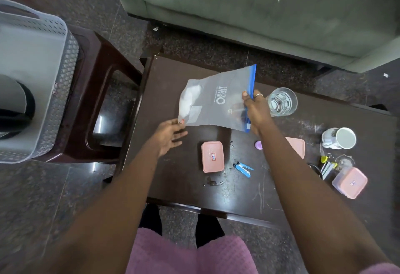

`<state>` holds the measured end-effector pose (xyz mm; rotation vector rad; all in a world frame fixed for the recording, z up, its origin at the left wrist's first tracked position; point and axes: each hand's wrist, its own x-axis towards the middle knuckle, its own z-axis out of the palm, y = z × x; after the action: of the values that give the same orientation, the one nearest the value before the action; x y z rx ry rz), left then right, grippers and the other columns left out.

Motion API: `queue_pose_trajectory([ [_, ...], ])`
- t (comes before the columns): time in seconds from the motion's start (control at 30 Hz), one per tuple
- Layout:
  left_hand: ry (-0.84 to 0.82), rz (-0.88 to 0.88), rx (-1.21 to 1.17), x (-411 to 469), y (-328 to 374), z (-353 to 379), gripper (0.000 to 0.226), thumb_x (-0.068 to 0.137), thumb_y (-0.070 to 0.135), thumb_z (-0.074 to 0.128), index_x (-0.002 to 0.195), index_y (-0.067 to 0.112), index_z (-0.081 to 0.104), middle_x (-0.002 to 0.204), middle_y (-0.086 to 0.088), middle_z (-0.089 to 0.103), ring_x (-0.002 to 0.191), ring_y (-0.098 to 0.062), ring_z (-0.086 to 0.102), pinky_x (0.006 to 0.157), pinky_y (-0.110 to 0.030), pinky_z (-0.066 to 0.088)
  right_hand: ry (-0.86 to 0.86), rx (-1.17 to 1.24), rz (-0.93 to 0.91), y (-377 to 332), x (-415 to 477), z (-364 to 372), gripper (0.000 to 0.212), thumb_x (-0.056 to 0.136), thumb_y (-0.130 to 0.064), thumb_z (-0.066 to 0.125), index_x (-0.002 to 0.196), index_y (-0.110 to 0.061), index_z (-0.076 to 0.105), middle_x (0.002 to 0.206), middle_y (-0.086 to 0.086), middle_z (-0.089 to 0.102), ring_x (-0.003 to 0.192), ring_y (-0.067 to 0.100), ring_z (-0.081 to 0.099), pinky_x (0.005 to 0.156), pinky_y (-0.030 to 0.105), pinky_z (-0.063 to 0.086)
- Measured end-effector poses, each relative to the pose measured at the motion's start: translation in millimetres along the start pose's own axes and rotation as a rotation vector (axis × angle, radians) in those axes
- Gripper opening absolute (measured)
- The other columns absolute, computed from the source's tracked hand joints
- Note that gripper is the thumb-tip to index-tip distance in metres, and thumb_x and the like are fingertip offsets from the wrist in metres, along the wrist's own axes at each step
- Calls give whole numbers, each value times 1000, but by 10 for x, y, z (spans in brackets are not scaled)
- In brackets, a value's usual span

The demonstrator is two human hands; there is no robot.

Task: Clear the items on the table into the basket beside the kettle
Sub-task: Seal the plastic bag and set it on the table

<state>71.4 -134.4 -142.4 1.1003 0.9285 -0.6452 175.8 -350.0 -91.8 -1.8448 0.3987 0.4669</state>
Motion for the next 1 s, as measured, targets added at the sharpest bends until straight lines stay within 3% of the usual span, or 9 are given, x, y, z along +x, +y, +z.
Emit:
queue_pose_trajectory([
  [0.13, 117, 45, -219, 97, -58, 65, 22, 94, 5, 51, 114, 12, 54, 87, 2, 61, 75, -9, 58, 83, -34, 49, -53, 6, 160, 127, 17, -85, 15, 93, -12, 54, 106, -10, 47, 95, 6, 64, 82, 21, 64, 68, 35, 52],
  [0.23, 203, 77, -216, 123, -12, 10, 31, 91, -2, 53, 122, 2, 50, 99, -7, 62, 75, -10, 59, 89, -32, 47, -151, -18, 201, 170, 4, -113, 27, 88, 4, 55, 107, -12, 44, 84, 0, 61, 68, 13, 62, 58, 31, 53],
  [0.37, 267, 96, -173, 118, -9, -20, 35, 89, -9, 53, 123, -3, 48, 108, -12, 58, 75, -11, 60, 88, -31, 47, -61, -51, 107, 171, 54, -112, 30, 84, 9, 57, 105, -11, 47, 88, 12, 66, 68, 16, 63, 54, 25, 55],
  [0.47, 226, 88, -117, 85, -56, -36, 35, 85, -11, 56, 111, 12, 50, 103, -10, 62, 79, -14, 62, 82, -31, 50, -34, -262, 8, 163, 141, -63, 30, 84, 7, 53, 107, -12, 54, 94, 12, 70, 80, 23, 65, 70, 30, 53],
  [0.63, 60, -78, 88, -12, -301, -245, 32, 79, -2, 62, 88, 27, 49, 84, -1, 71, 73, -15, 70, 70, -27, 50, -202, -507, -123, 61, 256, 87, 39, 88, 2, 46, 120, -19, 55, 94, 8, 69, 68, 17, 57, 65, 22, 48],
  [0.73, 173, -58, 177, -20, -445, -358, 21, 84, 5, 55, 73, 23, 57, 83, -1, 71, 68, -13, 67, 63, -24, 45, -302, -606, -192, -33, 307, 254, 41, 91, -3, 49, 129, -18, 52, 116, 11, 65, 87, 18, 55, 86, 35, 47],
  [0.8, 345, 52, 227, -7, -521, -433, 25, 86, 4, 53, 67, 20, 60, 86, -8, 68, 72, -21, 65, 64, -28, 46, -351, -675, -255, -109, 329, 414, 41, 93, -7, 51, 132, -19, 50, 125, 8, 62, 107, 23, 57, 97, 32, 39],
  [0.9, 658, 255, 386, -6, -538, -571, 21, 82, -2, 54, 92, 13, 66, 99, -15, 69, 92, -31, 64, 85, -36, 52, -237, -892, -410, -171, 329, 656, 45, 93, -17, 53, 137, -23, 43, 136, 8, 52, 127, 30, 43, 105, 41, 31],
  [1.0, 697, 387, 525, 35, -457, -651, 47, 83, -7, 53, 126, 10, 51, 122, -12, 59, 111, -25, 57, 98, -33, 45, 18, -771, -416, -124, 156, 795, 41, 92, -9, 51, 133, -12, 48, 131, 15, 52, 121, 33, 45, 100, 40, 35],
])
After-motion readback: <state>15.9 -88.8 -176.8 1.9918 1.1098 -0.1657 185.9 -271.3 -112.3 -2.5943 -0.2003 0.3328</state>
